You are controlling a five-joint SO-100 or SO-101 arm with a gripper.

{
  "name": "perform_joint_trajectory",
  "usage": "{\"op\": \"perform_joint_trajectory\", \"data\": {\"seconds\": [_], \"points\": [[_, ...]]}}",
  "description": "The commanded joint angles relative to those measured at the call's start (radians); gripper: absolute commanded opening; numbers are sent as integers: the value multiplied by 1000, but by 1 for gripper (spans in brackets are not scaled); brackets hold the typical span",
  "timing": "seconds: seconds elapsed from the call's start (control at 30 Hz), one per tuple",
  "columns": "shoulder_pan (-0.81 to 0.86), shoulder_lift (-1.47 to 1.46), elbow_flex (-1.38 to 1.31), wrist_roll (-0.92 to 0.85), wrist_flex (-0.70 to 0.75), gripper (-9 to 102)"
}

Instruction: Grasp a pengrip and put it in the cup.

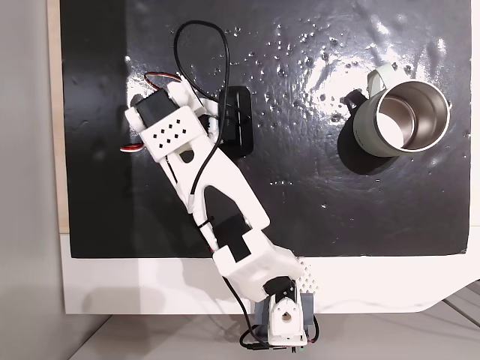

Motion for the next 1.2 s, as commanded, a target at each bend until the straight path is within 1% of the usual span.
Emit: {"op": "perform_joint_trajectory", "data": {"seconds": [0.0,0.2,0.4,0.57,1.0,1.17], "points": [[-5,147,-63,-31,52,0],[48,290,-133,-78,129,0],[112,403,-207,-124,137,0],[175,448,-179,-170,141,0],[514,663,2,-403,141,0],[669,733,66,-506,141,0]]}}
